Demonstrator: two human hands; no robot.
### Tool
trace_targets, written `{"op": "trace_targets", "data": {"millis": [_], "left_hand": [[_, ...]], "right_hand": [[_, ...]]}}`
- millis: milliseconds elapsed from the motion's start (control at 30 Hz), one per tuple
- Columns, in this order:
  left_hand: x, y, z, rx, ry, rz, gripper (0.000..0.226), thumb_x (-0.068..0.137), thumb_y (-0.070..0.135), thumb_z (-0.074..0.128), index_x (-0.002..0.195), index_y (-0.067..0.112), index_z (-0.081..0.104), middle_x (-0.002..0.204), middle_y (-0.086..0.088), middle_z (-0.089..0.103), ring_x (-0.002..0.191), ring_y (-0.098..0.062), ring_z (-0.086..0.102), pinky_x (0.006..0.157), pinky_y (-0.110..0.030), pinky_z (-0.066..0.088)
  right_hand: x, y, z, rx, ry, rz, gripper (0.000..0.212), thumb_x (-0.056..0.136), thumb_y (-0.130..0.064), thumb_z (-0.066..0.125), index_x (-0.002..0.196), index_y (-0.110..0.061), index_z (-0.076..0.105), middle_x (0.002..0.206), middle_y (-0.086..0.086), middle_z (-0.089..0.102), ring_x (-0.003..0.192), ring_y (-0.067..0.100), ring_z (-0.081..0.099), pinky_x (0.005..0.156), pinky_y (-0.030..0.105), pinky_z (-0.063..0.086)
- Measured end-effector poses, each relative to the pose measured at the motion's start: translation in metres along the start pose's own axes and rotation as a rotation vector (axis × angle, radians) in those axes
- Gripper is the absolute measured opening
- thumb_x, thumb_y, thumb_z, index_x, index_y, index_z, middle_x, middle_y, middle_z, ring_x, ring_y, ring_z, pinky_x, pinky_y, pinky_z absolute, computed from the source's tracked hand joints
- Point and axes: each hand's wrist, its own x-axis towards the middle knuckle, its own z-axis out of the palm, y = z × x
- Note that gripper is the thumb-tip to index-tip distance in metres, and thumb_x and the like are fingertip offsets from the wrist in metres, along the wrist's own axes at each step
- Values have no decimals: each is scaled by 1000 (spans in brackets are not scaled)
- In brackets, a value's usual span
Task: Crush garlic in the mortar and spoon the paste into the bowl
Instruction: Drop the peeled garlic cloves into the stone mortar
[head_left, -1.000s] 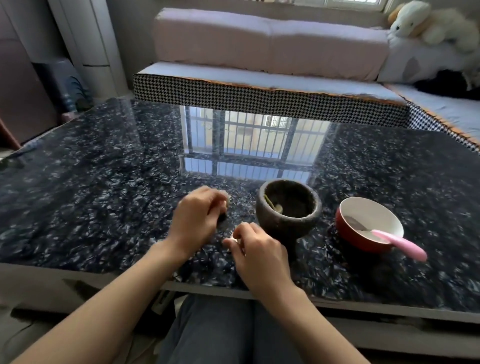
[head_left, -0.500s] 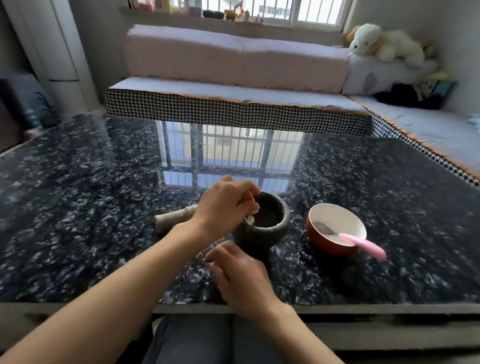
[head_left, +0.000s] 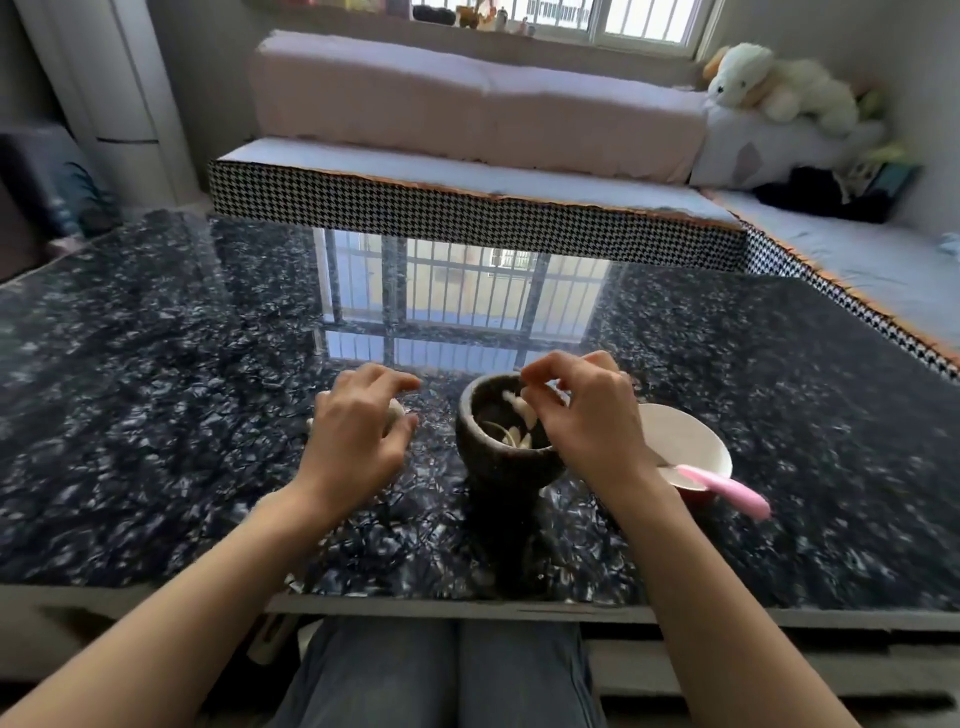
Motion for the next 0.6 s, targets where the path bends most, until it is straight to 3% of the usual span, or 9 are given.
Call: {"op": "trace_targets", "data": {"millis": [133, 233, 400, 533, 600], "left_hand": [[-9, -31, -5, 247, -204, -231, 59, 80, 32, 65, 131, 14, 42, 128, -7, 47, 120, -29, 41, 95, -43, 30], [-11, -48, -6, 335, -310, -307, 58, 84, 34, 59, 134, 16, 36, 130, -7, 44, 121, -27, 41, 97, -41, 29], [-9, -61, -10, 117, -157, -260, 37, 79, 11, 65, 113, 9, 51, 105, -11, 60, 100, -32, 56, 82, -37, 40], [-1, -37, -20, -40, 11, -163, 43, 77, 5, 68, 112, 5, 43, 94, -11, 60, 83, -27, 57, 69, -29, 36], [12, -14, -33, -93, 75, -61, 52, 76, 6, 70, 115, 4, 36, 94, -13, 60, 78, -21, 55, 65, -19, 37]], "right_hand": [[-3, -6, 3, 37, 92, -8, 12, 81, -12, 66, 92, -14, 68, 74, -18, 51, 74, 11, 53, 71, 26, 44], [-5, -16, 6, 64, 123, -80, 10, 80, -9, 67, 90, -11, 68, 80, -12, 55, 75, 13, 56, 70, 27, 47], [-8, -21, 14, 100, 82, -109, 8, 81, -9, 66, 89, -10, 68, 83, -2, 65, 78, 17, 59, 72, 35, 50], [-8, -18, 13, 116, 57, -83, 8, 82, -11, 65, 90, -11, 68, 82, -5, 64, 78, 15, 58, 72, 33, 50], [-4, -17, 8, 139, 63, -56, 9, 83, -13, 64, 91, -14, 67, 82, -9, 61, 74, 10, 57, 70, 25, 47]]}}
